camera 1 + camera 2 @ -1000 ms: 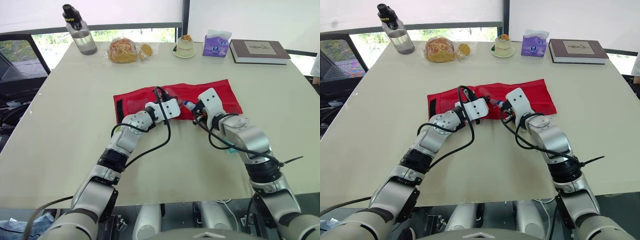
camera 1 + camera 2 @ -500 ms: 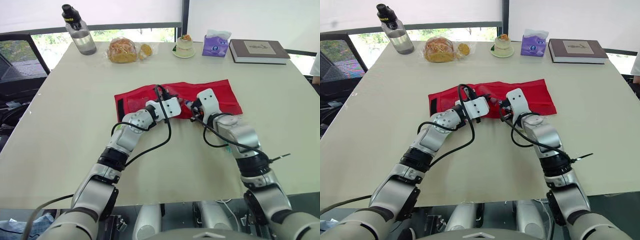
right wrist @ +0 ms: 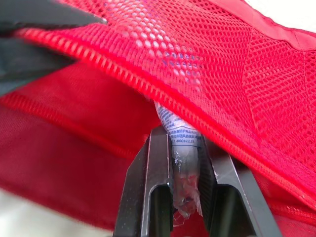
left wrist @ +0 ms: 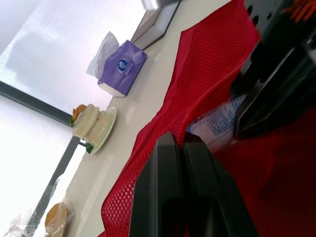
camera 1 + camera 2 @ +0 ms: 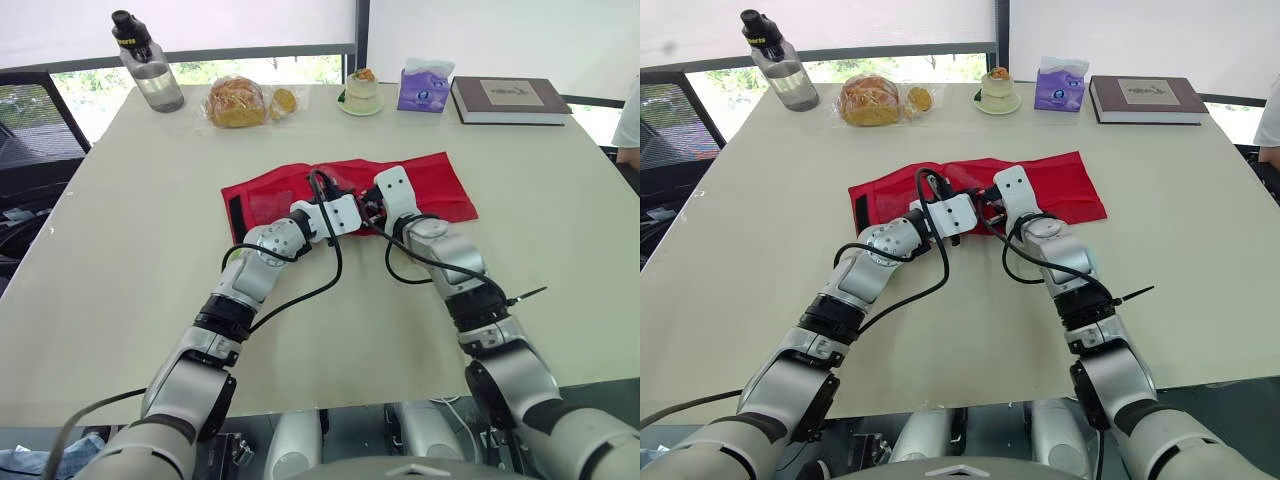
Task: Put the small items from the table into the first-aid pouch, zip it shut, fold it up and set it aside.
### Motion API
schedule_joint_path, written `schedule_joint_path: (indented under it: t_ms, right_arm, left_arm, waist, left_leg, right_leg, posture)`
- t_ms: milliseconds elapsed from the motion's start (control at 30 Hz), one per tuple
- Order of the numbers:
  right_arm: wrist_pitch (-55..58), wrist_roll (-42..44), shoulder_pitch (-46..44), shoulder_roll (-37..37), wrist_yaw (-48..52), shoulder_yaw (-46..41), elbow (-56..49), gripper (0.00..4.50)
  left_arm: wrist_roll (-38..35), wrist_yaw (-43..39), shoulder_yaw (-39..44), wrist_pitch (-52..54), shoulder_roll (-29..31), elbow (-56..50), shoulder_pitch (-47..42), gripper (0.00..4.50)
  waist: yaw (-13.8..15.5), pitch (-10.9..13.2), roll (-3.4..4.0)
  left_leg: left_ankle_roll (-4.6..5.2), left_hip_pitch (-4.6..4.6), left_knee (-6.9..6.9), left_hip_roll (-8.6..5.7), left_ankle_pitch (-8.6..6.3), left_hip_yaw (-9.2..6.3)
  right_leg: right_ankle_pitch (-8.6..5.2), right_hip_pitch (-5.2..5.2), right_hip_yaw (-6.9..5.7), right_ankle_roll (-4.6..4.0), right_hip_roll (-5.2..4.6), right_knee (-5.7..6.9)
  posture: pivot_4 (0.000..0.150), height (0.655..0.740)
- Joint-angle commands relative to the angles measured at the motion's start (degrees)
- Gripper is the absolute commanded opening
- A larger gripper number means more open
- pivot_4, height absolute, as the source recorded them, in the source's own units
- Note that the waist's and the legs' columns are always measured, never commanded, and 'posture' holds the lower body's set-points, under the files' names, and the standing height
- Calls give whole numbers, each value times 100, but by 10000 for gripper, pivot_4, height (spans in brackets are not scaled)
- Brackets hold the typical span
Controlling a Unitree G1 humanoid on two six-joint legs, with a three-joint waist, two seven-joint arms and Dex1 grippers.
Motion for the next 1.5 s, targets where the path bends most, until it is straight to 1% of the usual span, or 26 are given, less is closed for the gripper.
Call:
schedule_joint_path:
  t_ms: [33,167,367,400,467,533,567,667,800,933,1067,1233,1333,1367,1433,1467,1500]
  right_arm:
    - [-424,174,-277,331,-423,-450,126,1249]
    - [-666,212,-312,534,-720,-731,314,1249]
    - [-625,209,-233,512,-526,-624,244,1249]
    - [-599,202,-199,493,-491,-597,188,9247]
    - [-501,201,-119,458,-411,-539,50,14269]
    - [-348,186,25,395,-275,-412,-203,24444]
    - [-246,167,127,344,-227,-344,-395,28739]
    - [-45,129,313,251,-177,-220,-773,28739]
    - [530,151,793,-36,15,37,-1817,28739]
    - [1010,228,1042,-247,167,177,-2532,28739]
    - [1350,314,1172,-516,403,254,-3002,28739]
    - [1454,391,1278,-954,715,245,-3352,28739]
    - [1436,497,1308,-1176,919,229,-3441,20457]
    - [1430,519,1307,-1238,961,224,-3458,16308]
    - [1430,558,1310,-1334,1033,192,-3496,6038]
    - [1418,579,1314,-1388,1073,164,-3494,1868]
    - [1385,591,1322,-1446,1115,140,-3465,811]
  left_arm:
    - [-55,0,-30,-184,-45,-161,-108,0]
    - [-65,-17,-25,-200,-31,-166,-94,0]
    - [-78,-38,-21,-212,-28,-146,-90,0]
    - [-80,-36,-19,-208,-35,-127,-98,0]
    - [-98,-33,-2,-185,-51,-92,-108,0]
    - [-109,-25,17,-178,-54,-42,-122,0]
    - [-113,-15,28,-172,-60,-4,-134,0]
    - [-120,-8,43,-184,-54,46,-147,0]
    - [-147,-1,65,-194,-49,114,-167,0]
    - [-163,-2,68,-222,-38,159,-183,0]
    - [-170,-5,64,-236,-48,192,-198,0]
    - [-175,-9,64,-251,-54,215,-210,0]
    - [-174,-5,63,-247,-58,211,-193,0]
    - [-176,-7,61,-245,-61,203,-187,0]
    - [-177,-10,61,-247,-61,188,-181,0]
    - [-175,-6,63,-246,-59,189,-182,0]
    - [-177,-4,71,-242,-53,183,-179,0]
  waist:
    - [1,0,0]
    - [6,0,1]
    - [4,1,2]
    - [3,1,2]
    - [4,1,2]
    - [4,2,2]
    - [5,1,2]
    - [5,2,2]
    - [9,2,3]
    - [6,2,3]
    - [7,2,3]
    - [15,2,3]
    - [16,2,3]
    - [14,2,3]
    - [10,2,3]
    - [11,2,3]
    - [13,2,3]
  left_leg:
    - [0,0,0,0,0,0]
    - [0,-2,-1,0,0,1]
    - [0,-2,-2,0,0,1]
    - [0,-2,-2,0,0,1]
    - [0,-2,-2,0,0,0]
    - [0,-2,-3,0,0,1]
    - [0,-3,-4,0,0,0]
    - [0,-3,-5,-1,0,1]
    - [0,-2,-5,-1,0,0]
    - [0,-3,-4,-1,0,0]
    - [0,-1,-4,0,0,-2]
    - [0,-4,-4,-1,0,0]
    - [0,-3,-4,-2,0,0]
    - [0,-3,-4,-2,0,0]
    - [0,-2,-4,-1,0,0]
    - [0,-2,-4,-1,0,0]
    - [0,-2,-4,-1,0,0]
  right_leg:
    - [0,0,0,0,0,-1]
    - [0,0,0,0,-3,-2]
    - [0,-1,0,0,-2,-1]
    - [0,0,0,0,-2,-1]
    - [0,-1,0,0,-2,-1]
    - [0,-1,0,0,-2,-2]
    - [0,-1,0,0,-2,-2]
    - [0,-2,0,0,-2,-3]
    - [0,-2,0,0,-2,-2]
    - [0,-2,-1,0,-2,-2]
    - [-1,-2,-1,0,0,-1]
    - [-1,-1,-1,0,-2,-5]
    - [-1,-2,-1,0,-2,-5]
    - [-1,-2,-1,0,-1,-4]
    - [-1,-2,-1,0,-1,-4]
    - [-1,-2,-1,0,-1,-4]
    - [-1,-2,-1,0,-1,-4]
  posture:
    - [1500,7400]
    - [1500,7400]
    - [1500,7400]
    - [1500,7400]
    - [1500,7400]
    - [1500,7400]
    - [1500,7400]
    - [1500,7400]
    - [1500,7400]
    - [1500,7400]
    - [1500,7400]
    - [1500,7400]
    - [1500,7400]
    - [1500,7400]
    - [1500,7400]
    - [1500,7400]
    - [1500,7400]
